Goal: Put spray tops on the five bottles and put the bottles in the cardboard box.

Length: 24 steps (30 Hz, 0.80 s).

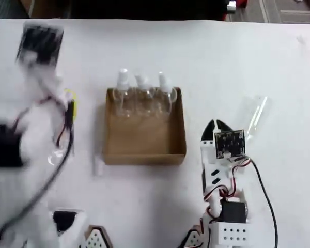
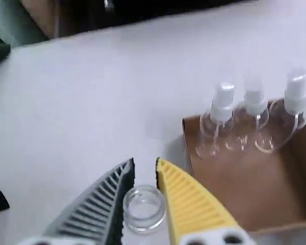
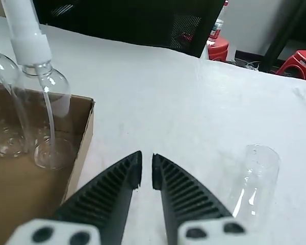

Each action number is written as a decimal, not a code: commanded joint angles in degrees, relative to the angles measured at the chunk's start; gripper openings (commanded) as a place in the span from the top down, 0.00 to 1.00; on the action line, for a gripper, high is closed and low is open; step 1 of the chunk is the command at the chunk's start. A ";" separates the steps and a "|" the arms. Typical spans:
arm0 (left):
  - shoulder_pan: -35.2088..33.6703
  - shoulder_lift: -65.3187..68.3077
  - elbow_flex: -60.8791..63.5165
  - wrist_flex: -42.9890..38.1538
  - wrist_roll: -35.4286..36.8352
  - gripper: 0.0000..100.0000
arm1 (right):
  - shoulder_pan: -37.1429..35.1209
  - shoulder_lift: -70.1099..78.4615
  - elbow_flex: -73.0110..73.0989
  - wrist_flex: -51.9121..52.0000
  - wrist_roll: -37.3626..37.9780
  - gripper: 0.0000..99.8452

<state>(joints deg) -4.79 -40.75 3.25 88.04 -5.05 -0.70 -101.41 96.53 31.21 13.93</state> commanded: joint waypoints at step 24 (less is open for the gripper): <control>17.27 -40.48 83.52 -89.23 4.04 0.98 | -0.40 -0.75 0.44 -0.31 0.70 0.98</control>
<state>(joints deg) 11.74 -81.10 80.97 11.56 -0.13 -0.70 -101.41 96.53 31.21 13.93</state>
